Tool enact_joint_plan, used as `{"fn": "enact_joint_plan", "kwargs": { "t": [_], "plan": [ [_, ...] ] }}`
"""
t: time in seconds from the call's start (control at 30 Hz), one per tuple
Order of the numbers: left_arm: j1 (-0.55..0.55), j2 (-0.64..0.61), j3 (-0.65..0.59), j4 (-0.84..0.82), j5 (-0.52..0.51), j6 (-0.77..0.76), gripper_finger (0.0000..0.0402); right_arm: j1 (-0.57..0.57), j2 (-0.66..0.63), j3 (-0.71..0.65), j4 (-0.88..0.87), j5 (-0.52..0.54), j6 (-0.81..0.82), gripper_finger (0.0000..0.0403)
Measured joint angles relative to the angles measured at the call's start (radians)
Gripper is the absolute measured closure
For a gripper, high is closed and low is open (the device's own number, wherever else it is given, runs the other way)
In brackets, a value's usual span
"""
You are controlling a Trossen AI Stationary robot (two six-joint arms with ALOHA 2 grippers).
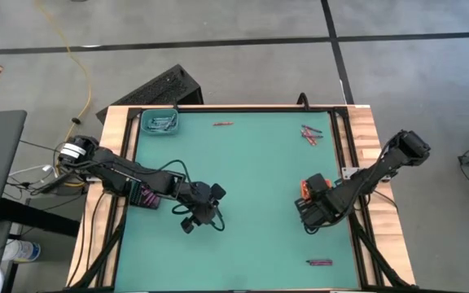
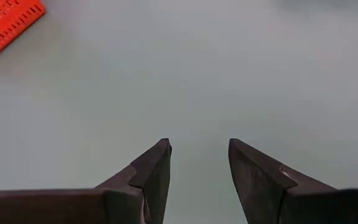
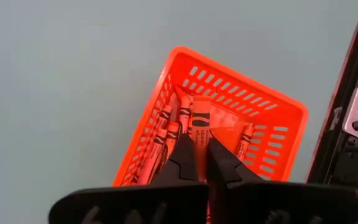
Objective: Sort crayons
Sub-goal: Put the orange crayon into the orange bin
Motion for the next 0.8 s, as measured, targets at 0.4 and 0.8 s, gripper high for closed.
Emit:
{"fn": "enact_joint_plan", "kwargs": {
  "t": [0.4,0.8],
  "plan": [
    [0.000,0.000,0.000,-0.004,0.000,0.001,0.0251,-0.001,0.000,0.000,-0.001,0.000,0.029,0.0400],
    [0.000,0.000,0.000,-0.014,-0.001,0.009,0.0251,-0.001,0.000,0.000,-0.008,0.000,0.047,0.0400]
  ]
}}
